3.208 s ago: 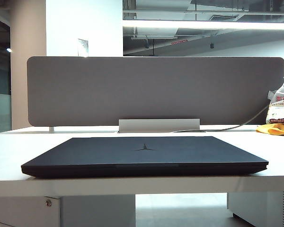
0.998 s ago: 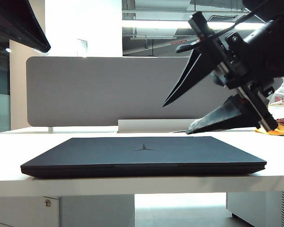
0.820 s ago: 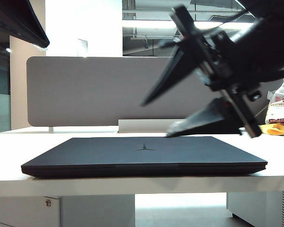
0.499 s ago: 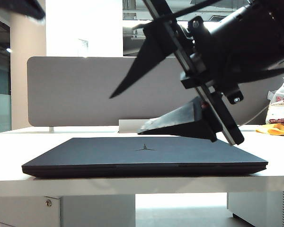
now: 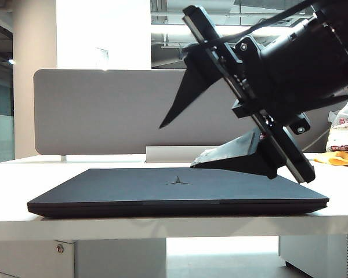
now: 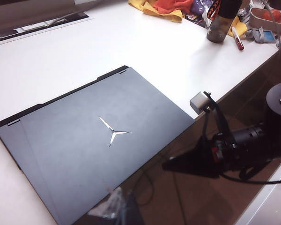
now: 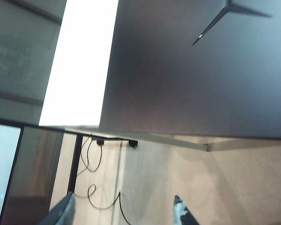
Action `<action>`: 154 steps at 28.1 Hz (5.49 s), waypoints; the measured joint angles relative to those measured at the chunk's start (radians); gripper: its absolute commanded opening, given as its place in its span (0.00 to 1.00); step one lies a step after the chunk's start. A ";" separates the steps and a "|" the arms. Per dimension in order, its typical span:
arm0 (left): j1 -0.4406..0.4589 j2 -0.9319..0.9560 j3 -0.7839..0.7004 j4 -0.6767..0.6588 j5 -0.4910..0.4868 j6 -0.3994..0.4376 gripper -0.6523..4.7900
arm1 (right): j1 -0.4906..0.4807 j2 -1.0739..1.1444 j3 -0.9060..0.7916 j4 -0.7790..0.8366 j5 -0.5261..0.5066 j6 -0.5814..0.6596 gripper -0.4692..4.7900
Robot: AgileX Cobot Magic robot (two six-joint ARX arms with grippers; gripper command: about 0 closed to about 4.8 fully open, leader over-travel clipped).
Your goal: Open the lid of the laptop and use the keypad to enter the password "123".
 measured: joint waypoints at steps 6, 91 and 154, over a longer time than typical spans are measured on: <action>0.000 0.007 -0.001 -0.043 0.001 0.000 0.11 | -0.001 0.068 0.000 0.009 0.016 0.059 0.59; 0.000 0.047 -0.001 -0.125 0.003 0.029 0.11 | -0.122 0.434 -0.005 0.440 -0.025 0.327 0.23; 0.000 0.113 -0.003 -0.093 -0.022 0.037 0.11 | -0.315 0.141 0.420 -0.381 -0.024 -0.713 0.09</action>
